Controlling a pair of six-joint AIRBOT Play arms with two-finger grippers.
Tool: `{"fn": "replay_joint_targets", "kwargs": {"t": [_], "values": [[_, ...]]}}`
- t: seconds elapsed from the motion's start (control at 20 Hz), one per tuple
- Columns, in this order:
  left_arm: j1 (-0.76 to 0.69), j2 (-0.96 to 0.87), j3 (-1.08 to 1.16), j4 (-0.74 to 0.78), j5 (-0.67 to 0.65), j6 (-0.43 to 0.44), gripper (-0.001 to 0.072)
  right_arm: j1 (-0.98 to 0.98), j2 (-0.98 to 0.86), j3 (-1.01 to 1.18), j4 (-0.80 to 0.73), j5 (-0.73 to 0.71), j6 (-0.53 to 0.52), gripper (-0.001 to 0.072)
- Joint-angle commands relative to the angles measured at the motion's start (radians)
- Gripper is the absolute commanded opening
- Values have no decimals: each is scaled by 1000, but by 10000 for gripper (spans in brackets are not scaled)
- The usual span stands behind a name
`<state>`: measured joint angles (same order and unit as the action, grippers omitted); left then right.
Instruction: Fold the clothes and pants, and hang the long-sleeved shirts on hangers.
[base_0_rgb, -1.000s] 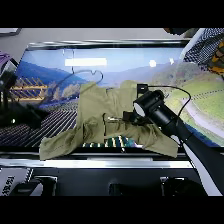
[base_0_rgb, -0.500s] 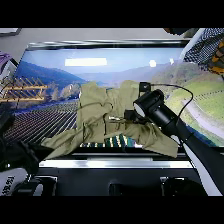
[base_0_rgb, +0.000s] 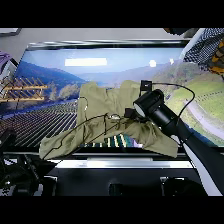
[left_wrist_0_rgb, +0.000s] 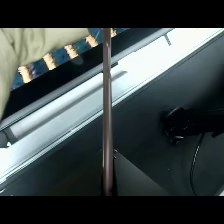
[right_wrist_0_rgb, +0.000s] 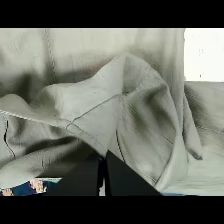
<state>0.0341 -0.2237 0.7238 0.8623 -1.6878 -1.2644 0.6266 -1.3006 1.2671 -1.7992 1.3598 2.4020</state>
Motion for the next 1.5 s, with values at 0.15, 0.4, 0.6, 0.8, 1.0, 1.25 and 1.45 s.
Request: {"fn": "replay_joint_targets", "kwargs": {"t": [0.15,0.4,0.6,0.8,1.0,1.25,1.45], "values": [[0,8,-87,-65,40,5,14,-1,1,0,5,-37,3,32],[0,7,-174,-130,119,80,14,-1,1,0,19,-51,-14,33],[0,6,-207,-135,144,138,14,-1,1,0,44,-61,-49,33],[-5,-26,-217,-145,168,183,14,-1,2,0,44,-63,-50,33],[-58,-112,-219,-152,229,300,13,-1,9,0,45,-69,-86,32],[-77,-275,-219,-148,296,457,13,-1,15,0,44,-50,-105,32],[-80,-373,-219,-150,307,537,14,-1,21,0,47,-68,-132,32]]}}
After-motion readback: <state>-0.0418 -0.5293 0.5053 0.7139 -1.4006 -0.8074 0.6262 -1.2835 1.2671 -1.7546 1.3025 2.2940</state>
